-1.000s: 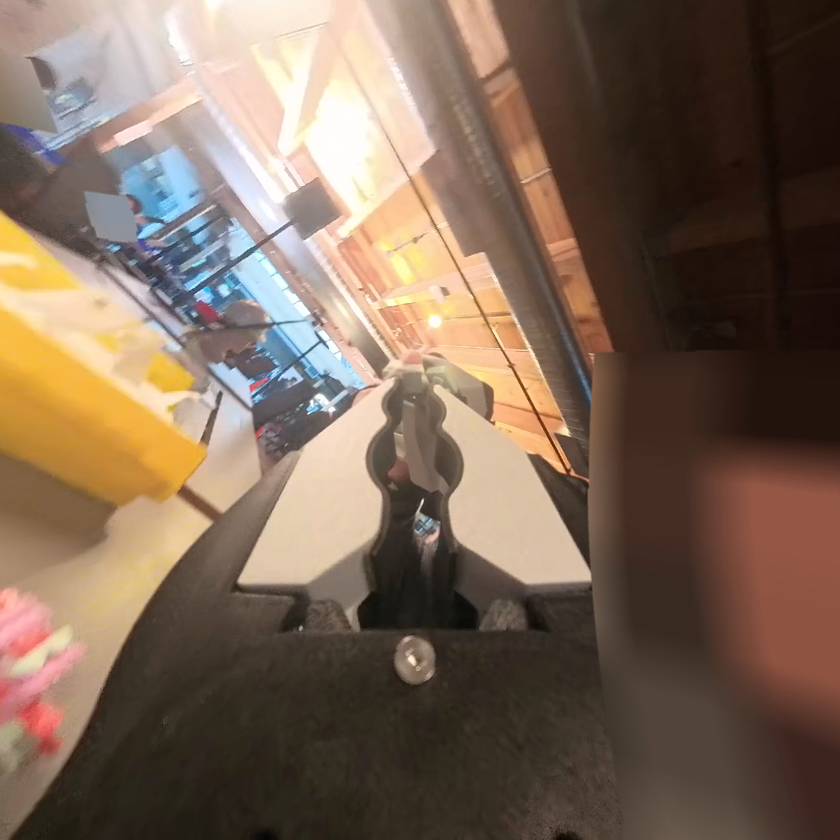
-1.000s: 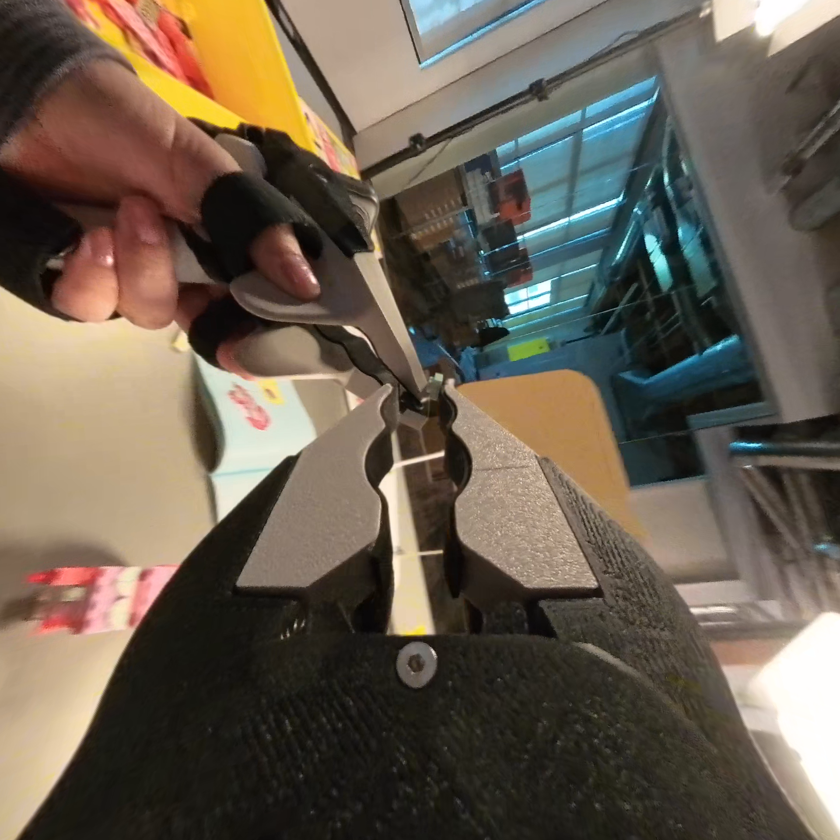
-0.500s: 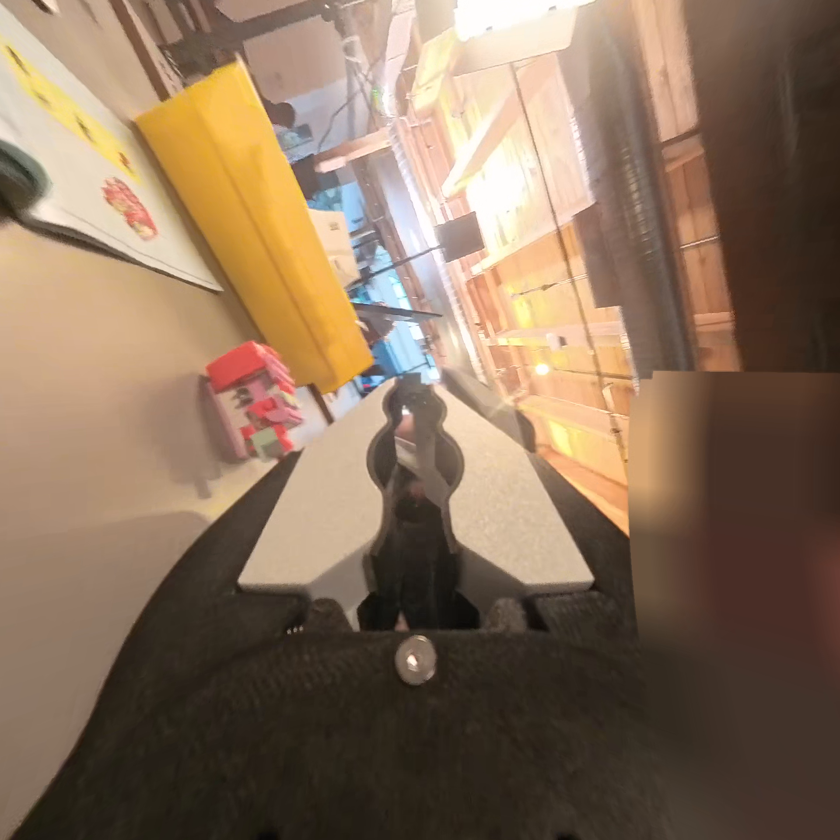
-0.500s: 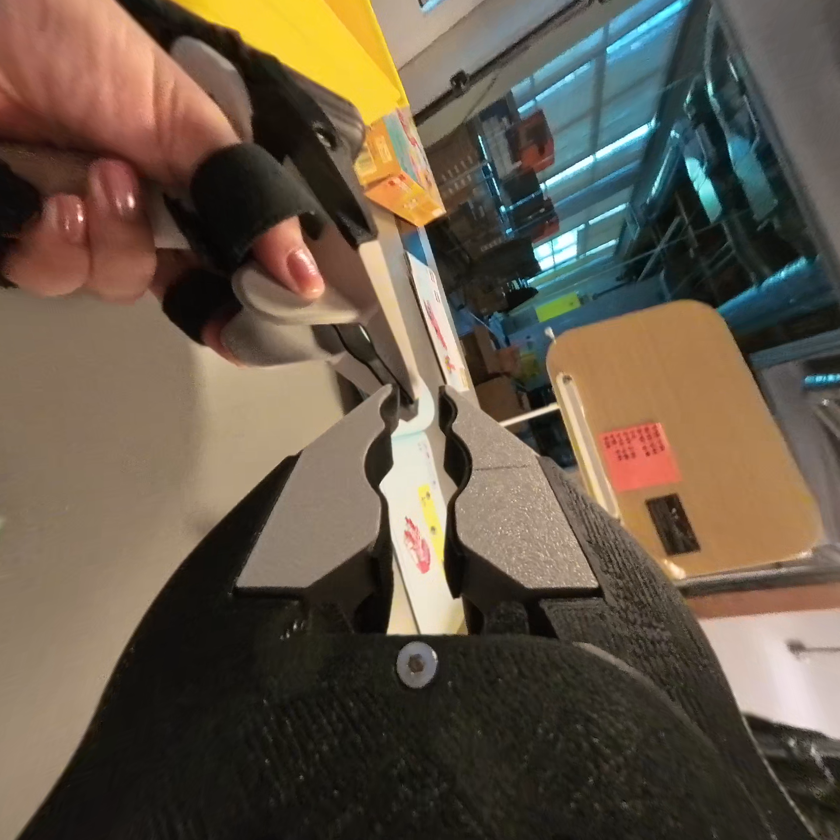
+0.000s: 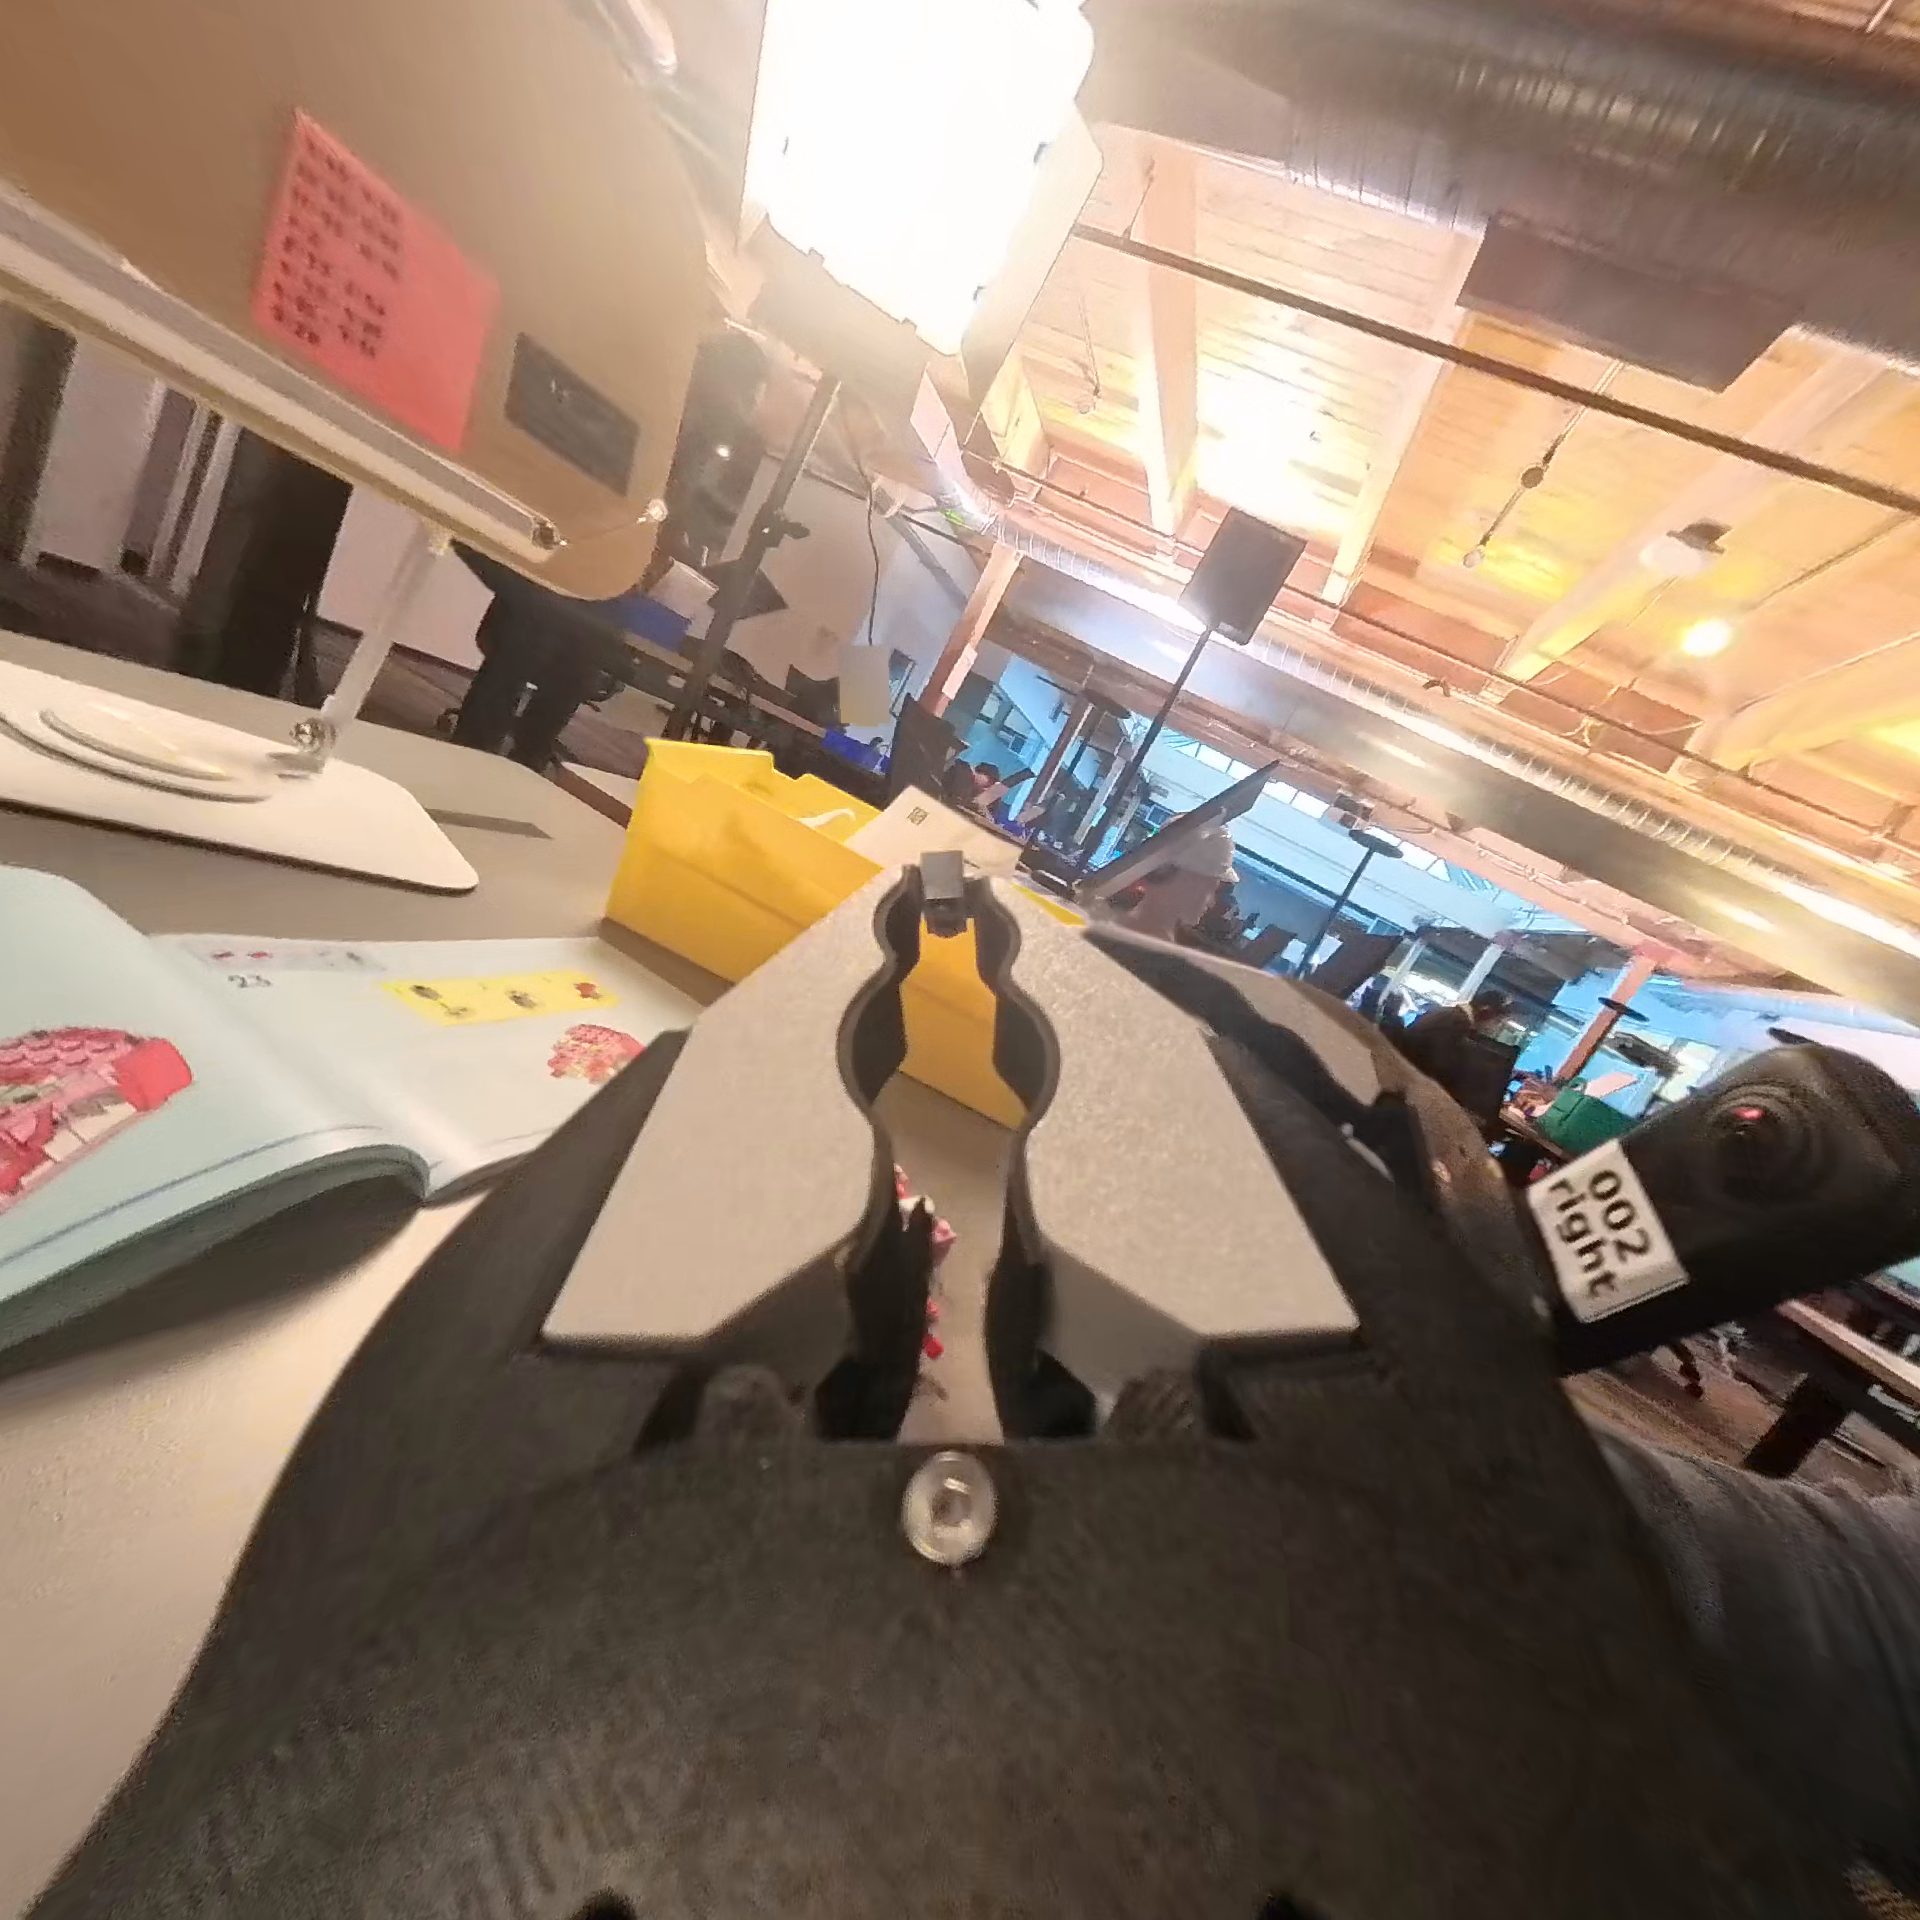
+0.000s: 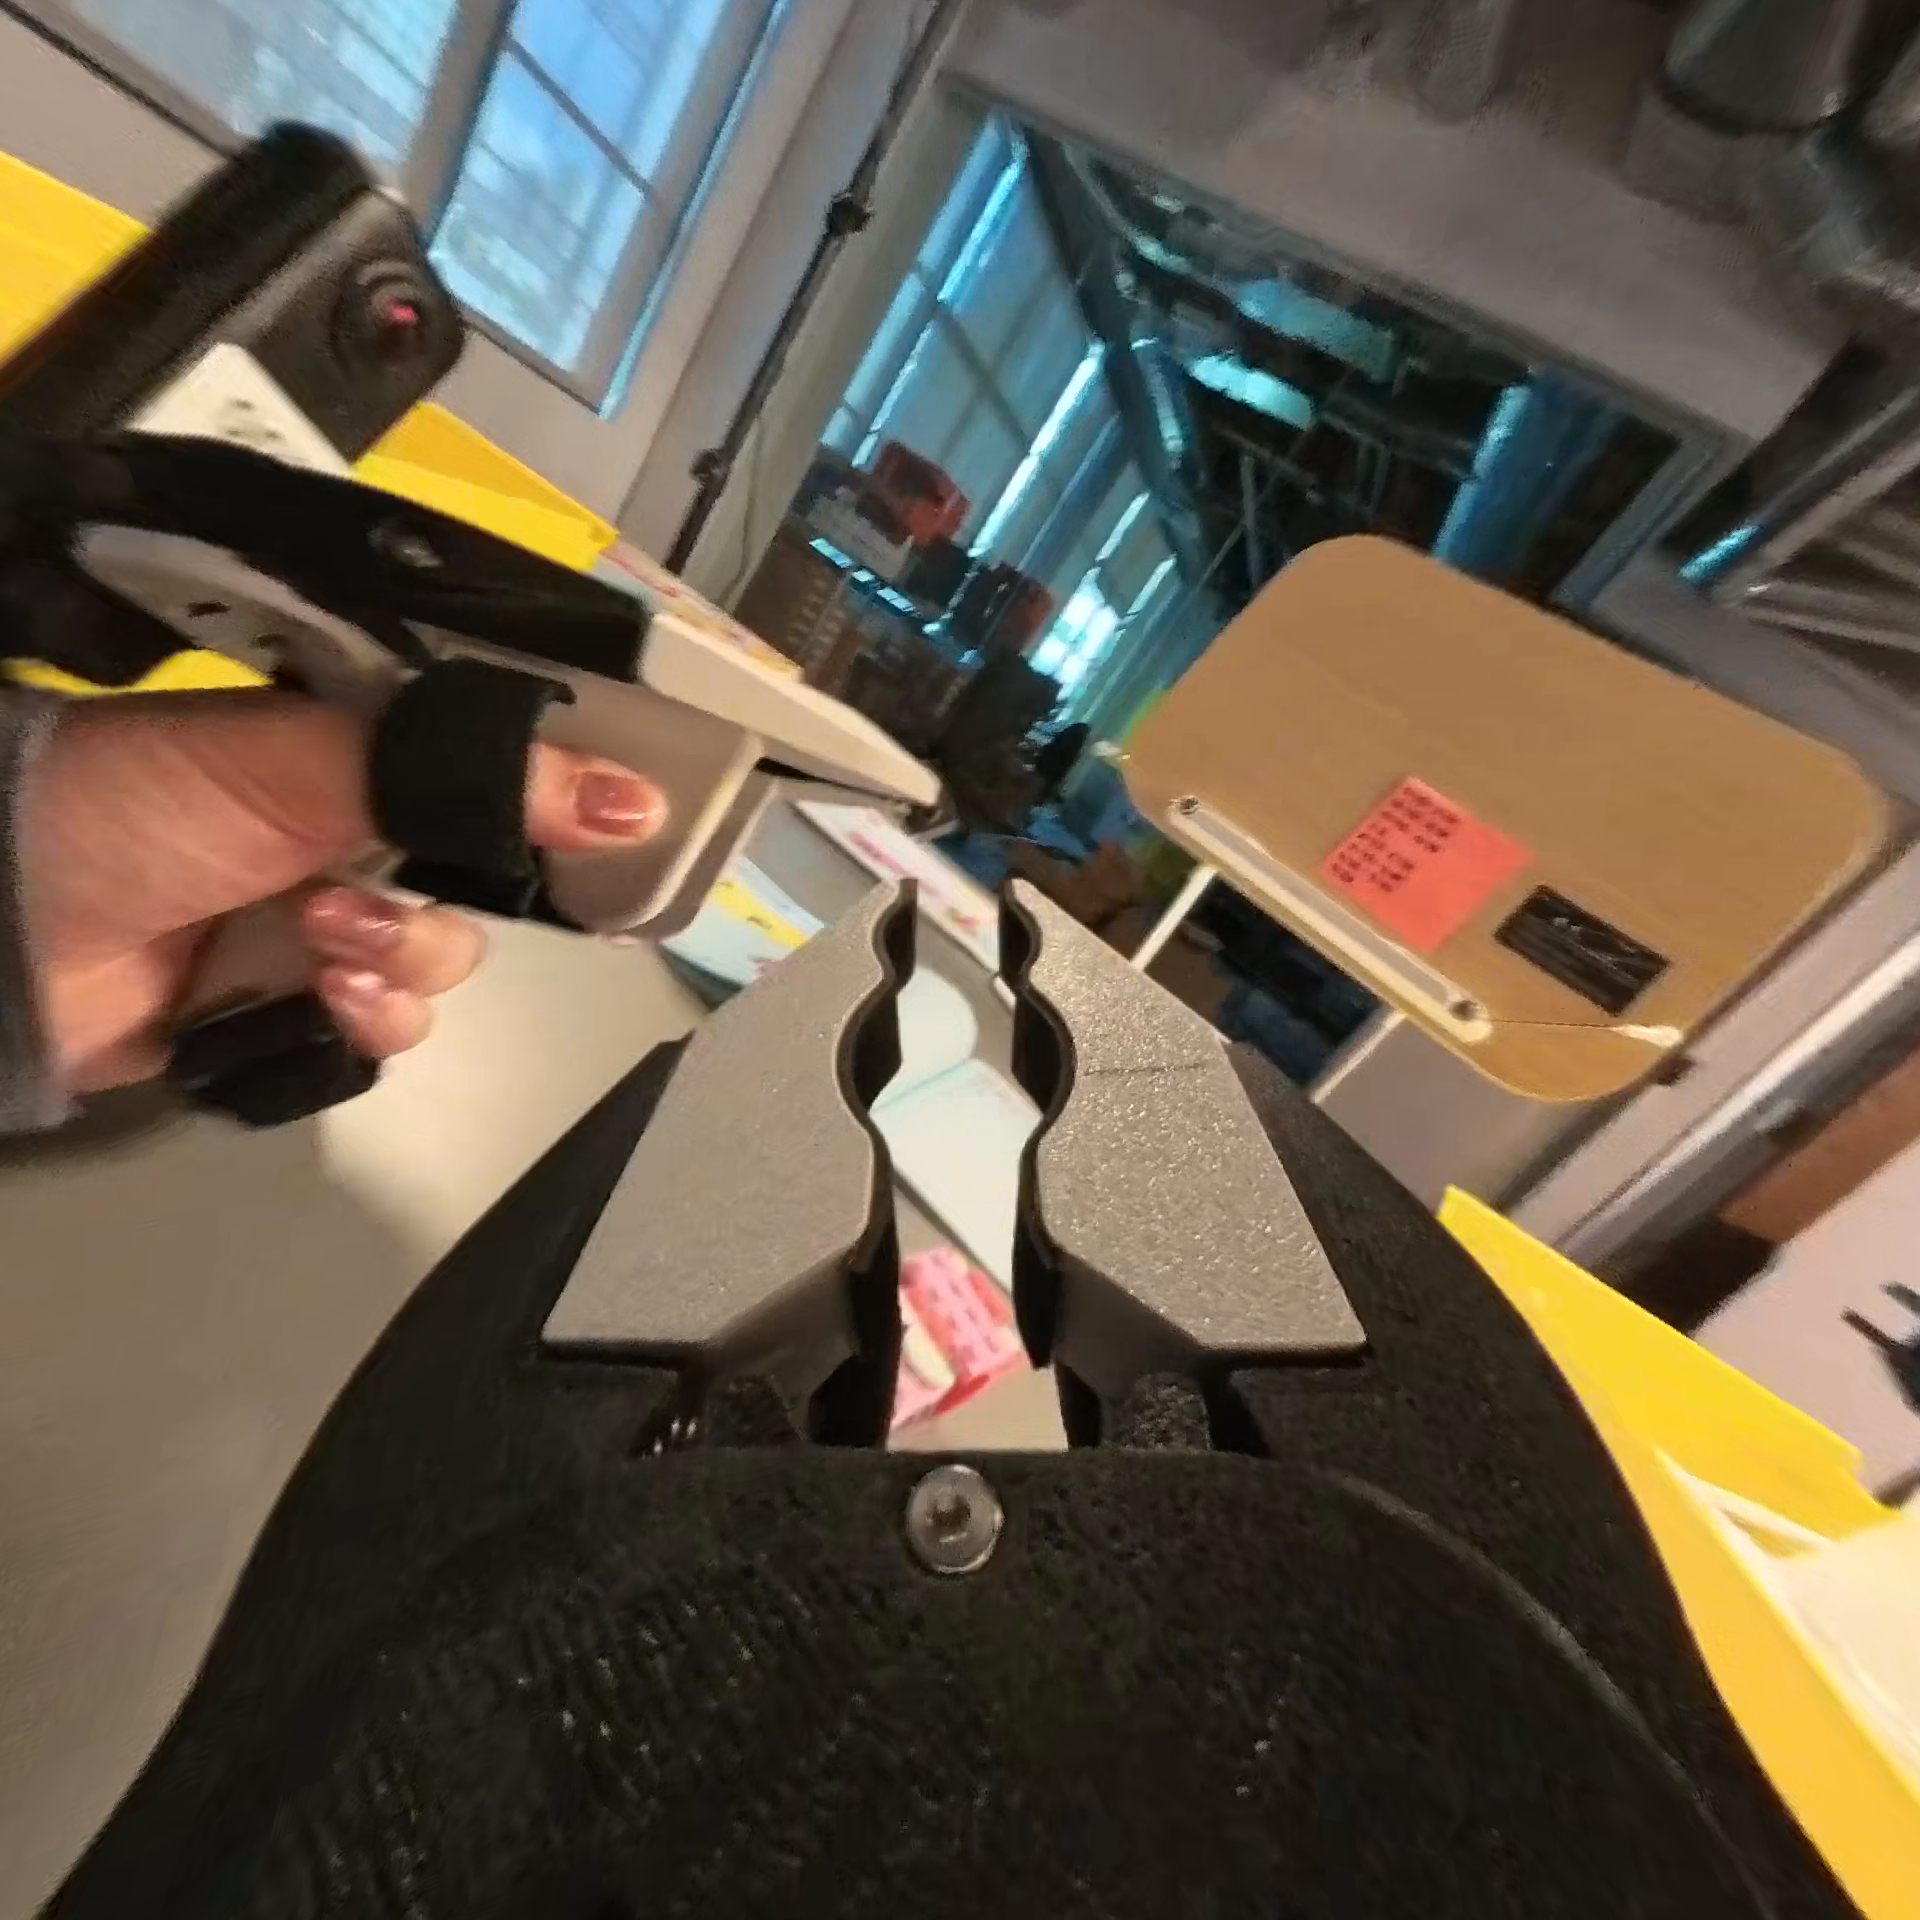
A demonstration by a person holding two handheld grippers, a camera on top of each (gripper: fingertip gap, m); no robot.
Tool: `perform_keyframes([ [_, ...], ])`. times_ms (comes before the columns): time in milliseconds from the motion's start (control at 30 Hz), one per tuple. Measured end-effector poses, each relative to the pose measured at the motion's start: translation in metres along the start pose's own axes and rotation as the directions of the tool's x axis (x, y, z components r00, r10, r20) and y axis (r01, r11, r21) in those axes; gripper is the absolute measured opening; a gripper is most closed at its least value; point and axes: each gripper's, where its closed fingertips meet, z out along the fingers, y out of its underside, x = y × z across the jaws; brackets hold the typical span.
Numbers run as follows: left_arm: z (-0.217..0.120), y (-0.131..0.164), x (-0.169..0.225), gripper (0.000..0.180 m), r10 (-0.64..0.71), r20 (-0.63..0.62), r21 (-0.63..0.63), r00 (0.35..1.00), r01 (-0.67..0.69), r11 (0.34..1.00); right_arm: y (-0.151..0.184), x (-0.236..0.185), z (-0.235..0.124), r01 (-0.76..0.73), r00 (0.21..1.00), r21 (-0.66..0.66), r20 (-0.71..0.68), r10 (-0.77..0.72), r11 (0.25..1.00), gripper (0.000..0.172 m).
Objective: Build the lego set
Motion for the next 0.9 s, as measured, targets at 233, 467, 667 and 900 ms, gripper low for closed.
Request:
perform_keyframes([
  [233,-0.001,0.000,0.003,0.009,0.049,0.010,-0.001,0.999,-0.049,0.999,-0.017,-0.066,-0.114,-0.028,0.894,-0.179,0.437,0.105,0.984,0.017],
  [467,0.001,-0.002,0.008,0.009,0.071,-0.008,0.010,0.997,-0.071,0.997,0.029,-0.151,-0.247,0.041,0.692,-0.574,0.607,0.391,0.818,0.013],
  [667,0.003,0.001,0.017,0.009,0.089,-0.042,-0.002,0.995,-0.089,0.996,0.077,-0.174,-0.229,0.158,0.840,-0.630,0.490,0.232,0.760,0.016],
  [900,0.002,0.001,0.013,0.009,0.110,-0.030,-0.012,0.993,-0.111,0.994,0.100,-0.198,-0.212,0.248,0.765,-0.674,0.577,0.285,0.696,0.013],
])
